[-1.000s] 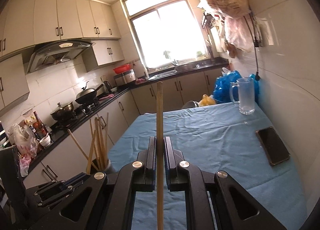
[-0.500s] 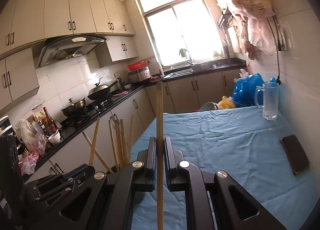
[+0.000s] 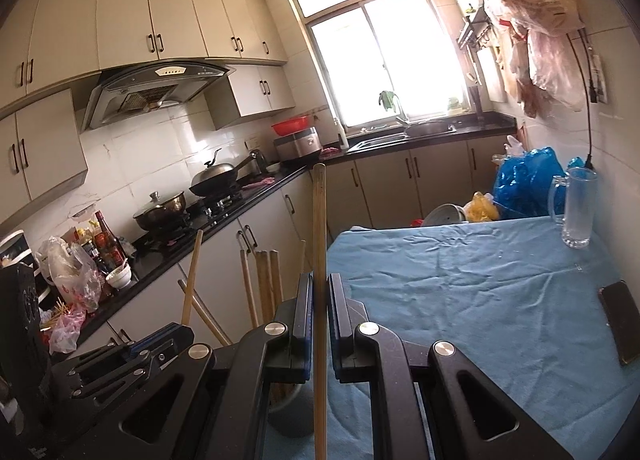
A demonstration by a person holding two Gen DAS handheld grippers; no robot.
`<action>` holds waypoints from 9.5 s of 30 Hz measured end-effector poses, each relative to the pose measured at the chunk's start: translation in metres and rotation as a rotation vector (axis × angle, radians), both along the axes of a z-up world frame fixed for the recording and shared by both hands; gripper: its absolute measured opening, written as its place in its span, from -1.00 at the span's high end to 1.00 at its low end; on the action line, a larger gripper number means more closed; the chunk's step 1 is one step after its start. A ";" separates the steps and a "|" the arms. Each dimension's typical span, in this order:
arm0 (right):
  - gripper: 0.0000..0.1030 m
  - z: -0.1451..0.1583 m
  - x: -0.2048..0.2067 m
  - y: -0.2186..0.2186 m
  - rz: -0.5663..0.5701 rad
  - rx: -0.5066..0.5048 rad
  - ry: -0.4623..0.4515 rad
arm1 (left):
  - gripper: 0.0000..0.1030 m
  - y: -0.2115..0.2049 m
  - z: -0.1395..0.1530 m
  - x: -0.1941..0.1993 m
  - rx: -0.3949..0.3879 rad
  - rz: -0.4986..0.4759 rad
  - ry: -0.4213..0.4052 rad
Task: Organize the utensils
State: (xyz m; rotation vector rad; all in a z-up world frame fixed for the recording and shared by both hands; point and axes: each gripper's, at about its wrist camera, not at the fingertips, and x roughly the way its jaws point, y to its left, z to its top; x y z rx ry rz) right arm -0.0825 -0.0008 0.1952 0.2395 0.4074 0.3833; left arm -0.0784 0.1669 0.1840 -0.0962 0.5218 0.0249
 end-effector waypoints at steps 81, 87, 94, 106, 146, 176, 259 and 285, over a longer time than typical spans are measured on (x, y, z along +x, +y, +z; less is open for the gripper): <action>0.83 -0.053 0.063 0.044 -0.006 0.068 -0.030 | 0.87 0.022 -0.034 0.051 -0.109 0.098 -0.198; 0.83 -0.060 0.063 0.044 0.001 0.060 -0.019 | 0.87 0.021 -0.040 0.049 -0.096 0.111 -0.192; 0.83 -0.066 0.062 0.047 0.011 0.049 -0.003 | 0.87 0.019 -0.044 0.047 -0.087 0.116 -0.189; 0.83 -0.073 0.062 0.050 0.023 0.037 0.022 | 0.87 0.020 -0.056 0.047 -0.080 0.114 -0.179; 0.60 -0.065 0.056 0.037 0.035 0.088 0.030 | 0.59 0.002 -0.049 0.017 -0.065 0.131 -0.211; 0.14 -0.054 -0.020 -0.042 -0.109 0.075 0.024 | -0.82 -0.037 -0.021 -0.064 -0.018 0.309 -0.232; -0.47 -0.084 -0.097 0.007 -0.146 -0.263 -0.018 | -1.00 -0.036 -0.070 -0.089 0.082 0.336 0.074; -0.51 -0.092 -0.091 0.004 -0.150 -0.258 0.015 | -1.00 -0.036 -0.082 -0.083 0.092 0.335 0.096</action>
